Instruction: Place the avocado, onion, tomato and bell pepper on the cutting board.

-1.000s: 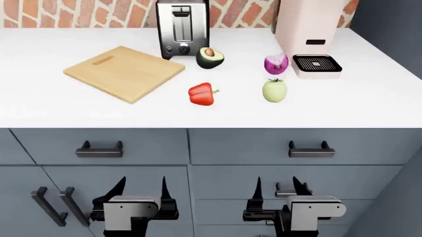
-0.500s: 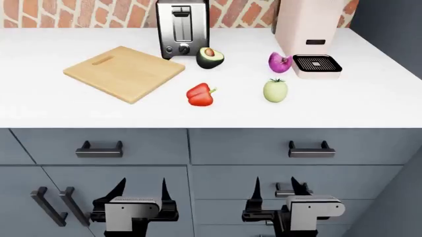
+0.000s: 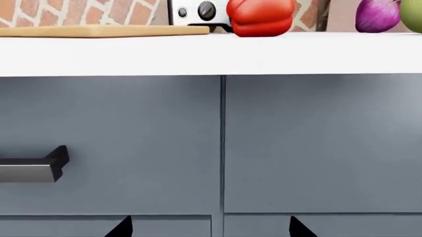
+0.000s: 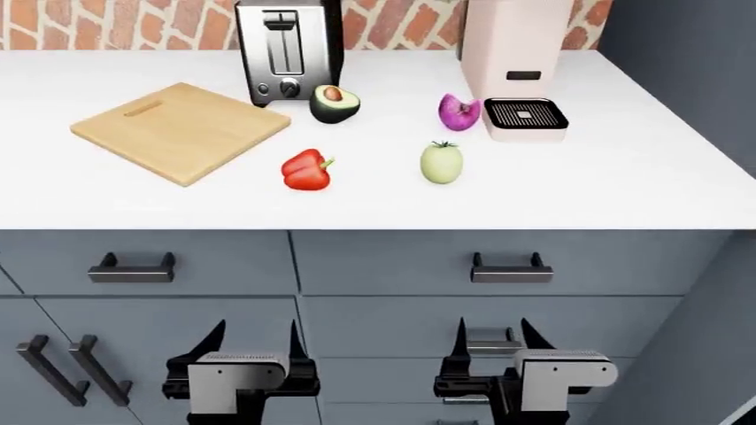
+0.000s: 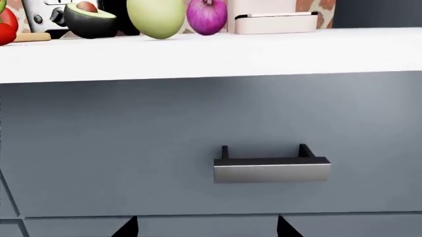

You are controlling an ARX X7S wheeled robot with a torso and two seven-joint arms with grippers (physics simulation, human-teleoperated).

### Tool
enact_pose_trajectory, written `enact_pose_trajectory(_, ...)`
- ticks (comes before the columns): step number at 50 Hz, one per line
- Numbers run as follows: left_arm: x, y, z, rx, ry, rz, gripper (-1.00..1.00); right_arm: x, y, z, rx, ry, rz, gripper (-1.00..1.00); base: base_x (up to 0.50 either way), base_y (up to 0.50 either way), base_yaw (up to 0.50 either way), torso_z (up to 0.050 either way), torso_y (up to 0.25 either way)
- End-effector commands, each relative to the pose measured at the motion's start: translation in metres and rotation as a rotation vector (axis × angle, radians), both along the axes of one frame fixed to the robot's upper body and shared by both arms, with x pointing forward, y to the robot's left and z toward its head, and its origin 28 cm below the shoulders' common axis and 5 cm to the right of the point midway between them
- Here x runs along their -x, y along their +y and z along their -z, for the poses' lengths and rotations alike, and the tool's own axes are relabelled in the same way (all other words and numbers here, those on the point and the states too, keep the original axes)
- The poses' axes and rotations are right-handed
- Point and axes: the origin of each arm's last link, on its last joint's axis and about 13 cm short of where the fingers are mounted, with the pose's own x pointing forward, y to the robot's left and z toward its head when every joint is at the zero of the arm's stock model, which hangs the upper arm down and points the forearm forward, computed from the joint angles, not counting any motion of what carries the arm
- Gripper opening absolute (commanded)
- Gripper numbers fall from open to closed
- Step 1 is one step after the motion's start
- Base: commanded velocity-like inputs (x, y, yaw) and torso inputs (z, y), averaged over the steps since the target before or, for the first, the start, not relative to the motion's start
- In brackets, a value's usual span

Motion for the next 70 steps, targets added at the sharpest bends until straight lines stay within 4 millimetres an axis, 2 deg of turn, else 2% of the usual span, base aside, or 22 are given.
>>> enact_pose_trajectory(1, 0.0, 0.0, 0.0, 0.004, 0.002, 0.003, 1.0, 0.0, 0.0, 0.0, -0.01, 0.006, -0.001, 1.0, 0.0, 0.0, 0.0, 0.0, 0.0)
enact_pose_trajectory(26, 0.001, 0.0, -0.001, -0.004, 0.002, 0.011, 1.0, 0.001, 0.001, -0.001, -0.004, -0.002, -0.006, 1.0, 0.0, 0.0, 0.0, 0.045, 0.0)
enact_pose_trajectory(35, 0.0, -0.001, -0.013, 0.012, -0.013, 0.019, 1.0, 0.004, 0.003, -0.012, -0.024, -0.025, -0.02, 1.0, 0.0, 0.0, 0.0, 0.05, 0.0)
enact_pose_trajectory(39, -0.008, 0.003, -0.025, -0.03, -0.02, -0.012, 1.0, 0.006, 0.0, -0.036, -0.059, -0.033, -0.023, 1.0, 0.0, 0.0, 0.0, 0.05, 0.0)
enact_pose_trajectory(41, -0.009, 0.005, -0.034, -0.017, -0.018, -0.005, 1.0, 0.007, -0.002, -0.047, -0.023, -0.052, -0.045, 1.0, 0.0, 0.0, 0.0, 0.0, 0.0)
enact_pose_trajectory(45, -0.006, 0.006, -0.066, -0.042, -0.029, 0.065, 1.0, 0.012, -0.006, -0.074, 0.048, -0.053, -0.131, 1.0, 0.0, 0.0, 0.0, 0.0, 0.0)
enact_pose_trajectory(50, -0.003, 0.01, -0.094, -0.014, -0.017, 0.108, 1.0, 0.013, -0.006, -0.097, 0.085, -0.049, -0.189, 1.0, 0.0, 0.0, 0.0, 0.0, 0.0)
enact_pose_trajectory(57, 0.005, 0.016, -0.122, -0.009, 0.022, 0.184, 1.0, 0.013, -0.012, -0.134, 0.037, -0.022, -0.254, 1.0, 0.0, 0.0, 0.0, 0.0, 0.0)
enact_pose_trajectory(66, 0.001, 0.02, -0.151, 0.048, 0.068, 0.256, 1.0, 0.015, -0.022, -0.169, 0.019, 0.005, -0.284, 1.0, 0.0, 0.0, 0.0, 0.0, 0.0)
enact_pose_trajectory(70, -0.003, 0.022, -0.163, 0.083, 0.075, 0.283, 1.0, 0.017, -0.023, -0.178, 0.026, 0.019, -0.29, 1.0, 0.0, 0.0, 0.0, 0.0, 0.0)
